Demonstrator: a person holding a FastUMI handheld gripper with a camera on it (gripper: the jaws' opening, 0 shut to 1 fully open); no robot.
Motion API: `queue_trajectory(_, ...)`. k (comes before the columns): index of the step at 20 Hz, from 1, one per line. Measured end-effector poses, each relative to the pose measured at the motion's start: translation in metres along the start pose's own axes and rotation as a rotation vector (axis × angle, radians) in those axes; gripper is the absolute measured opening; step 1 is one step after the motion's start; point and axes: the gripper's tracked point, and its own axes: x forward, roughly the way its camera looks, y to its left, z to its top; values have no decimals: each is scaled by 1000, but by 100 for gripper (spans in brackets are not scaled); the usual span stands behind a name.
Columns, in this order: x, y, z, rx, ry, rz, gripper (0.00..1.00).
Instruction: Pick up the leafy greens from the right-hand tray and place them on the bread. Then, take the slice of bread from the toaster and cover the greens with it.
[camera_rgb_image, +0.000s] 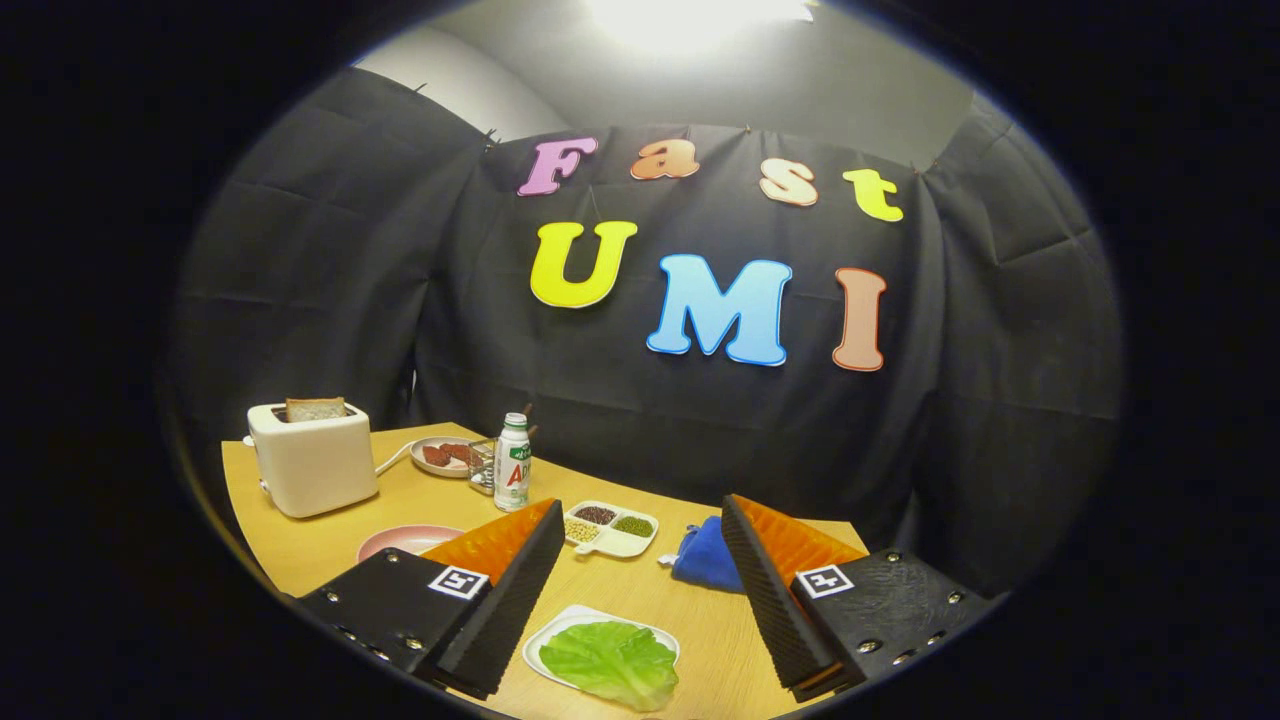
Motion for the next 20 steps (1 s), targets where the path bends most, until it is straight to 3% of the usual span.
queue_trajectory(14, 60, 27, -175, 68, 372, 36, 97)
queue_trajectory(20, 60, 26, -205, 116, 462, 38, 97)
